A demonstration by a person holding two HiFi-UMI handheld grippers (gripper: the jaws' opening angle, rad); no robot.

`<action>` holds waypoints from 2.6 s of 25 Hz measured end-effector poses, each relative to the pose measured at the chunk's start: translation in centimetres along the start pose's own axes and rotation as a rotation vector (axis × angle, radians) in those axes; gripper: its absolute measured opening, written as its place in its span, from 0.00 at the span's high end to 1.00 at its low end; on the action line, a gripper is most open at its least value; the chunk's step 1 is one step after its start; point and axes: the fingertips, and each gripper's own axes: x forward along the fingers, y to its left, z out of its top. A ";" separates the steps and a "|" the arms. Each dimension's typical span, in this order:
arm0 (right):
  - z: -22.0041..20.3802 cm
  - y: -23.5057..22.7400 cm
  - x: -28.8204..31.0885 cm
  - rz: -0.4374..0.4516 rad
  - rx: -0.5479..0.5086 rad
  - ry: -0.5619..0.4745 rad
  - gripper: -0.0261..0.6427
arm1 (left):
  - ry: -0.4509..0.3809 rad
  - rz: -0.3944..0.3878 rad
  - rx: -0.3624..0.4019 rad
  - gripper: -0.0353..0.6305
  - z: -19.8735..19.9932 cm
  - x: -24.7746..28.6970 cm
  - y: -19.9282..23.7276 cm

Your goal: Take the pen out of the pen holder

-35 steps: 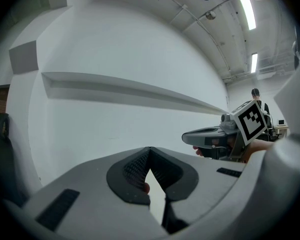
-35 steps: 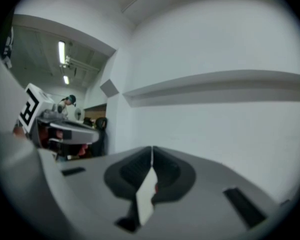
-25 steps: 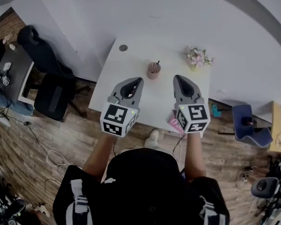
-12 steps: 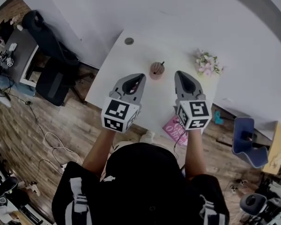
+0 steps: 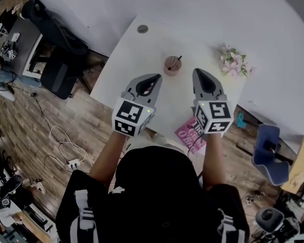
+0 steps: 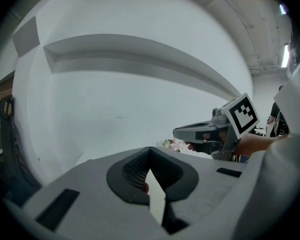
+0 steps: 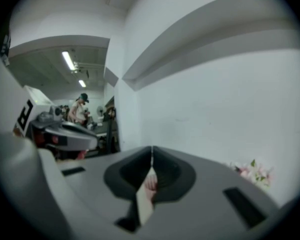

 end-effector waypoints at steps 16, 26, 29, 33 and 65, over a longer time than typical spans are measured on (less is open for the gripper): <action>-3.2 -0.9 4.4 -0.030 0.062 0.105 0.91 | 0.174 -0.088 0.006 0.92 -5.2 5.4 2.8; -6.7 -2.6 6.3 -0.062 0.089 0.201 0.91 | 0.333 -0.197 -0.003 0.92 -10.6 11.2 3.2; -7.8 -3.1 6.7 -0.069 0.107 0.224 0.91 | 0.378 -0.204 -0.006 0.89 -11.9 12.7 3.5; -9.3 -3.5 7.0 -0.075 0.124 0.261 0.91 | 0.441 -0.211 -0.017 0.76 -13.5 14.6 3.8; -14.7 -5.6 8.2 -0.062 0.199 0.362 0.91 | 0.667 -0.242 0.304 0.67 -18.4 21.3 3.1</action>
